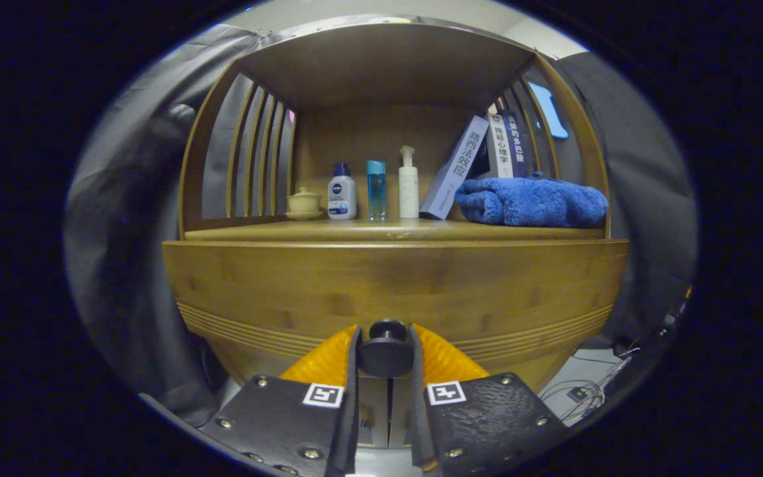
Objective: Pull open the drawer, take out the items inside it, and place them on the countertop above the cabinet.
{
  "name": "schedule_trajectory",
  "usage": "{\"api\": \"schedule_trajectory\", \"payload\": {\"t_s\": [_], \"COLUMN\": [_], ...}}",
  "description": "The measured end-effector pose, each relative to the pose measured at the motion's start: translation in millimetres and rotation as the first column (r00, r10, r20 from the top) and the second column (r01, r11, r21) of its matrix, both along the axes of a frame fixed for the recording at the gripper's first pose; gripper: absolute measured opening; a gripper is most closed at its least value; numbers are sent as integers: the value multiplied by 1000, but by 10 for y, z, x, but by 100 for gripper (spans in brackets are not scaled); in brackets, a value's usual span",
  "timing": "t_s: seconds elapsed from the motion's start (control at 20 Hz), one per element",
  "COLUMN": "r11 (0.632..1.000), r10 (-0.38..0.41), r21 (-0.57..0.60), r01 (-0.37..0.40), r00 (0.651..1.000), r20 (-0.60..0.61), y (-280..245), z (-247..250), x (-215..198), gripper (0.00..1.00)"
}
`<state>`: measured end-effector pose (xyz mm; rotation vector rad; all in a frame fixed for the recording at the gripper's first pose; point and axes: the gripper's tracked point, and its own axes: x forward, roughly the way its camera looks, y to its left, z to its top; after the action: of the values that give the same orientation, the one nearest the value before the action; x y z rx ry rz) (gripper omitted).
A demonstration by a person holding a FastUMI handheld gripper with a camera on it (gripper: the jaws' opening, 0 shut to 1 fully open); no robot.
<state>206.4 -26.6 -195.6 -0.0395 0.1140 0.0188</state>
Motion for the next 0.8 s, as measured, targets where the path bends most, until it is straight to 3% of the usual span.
{"api": "schedule_trajectory", "payload": {"t_s": [0.65, 0.7, 0.75, 0.8], "r11": [997, 994, 998, 999], "r10": [-47, -82, -42, 4], "r21": [-59, -76, -36, -53], "r01": [46, 81, 42, -4], "r00": [999, 997, 999, 1000], "r20": [-21, 0, 13, -1], "y": [1, -74, -8, 127], "z": [-60, -57, 29, -92], "x": [-1329, -1363, -1527, -1315], "gripper": [32, 32, 23, 14]}}
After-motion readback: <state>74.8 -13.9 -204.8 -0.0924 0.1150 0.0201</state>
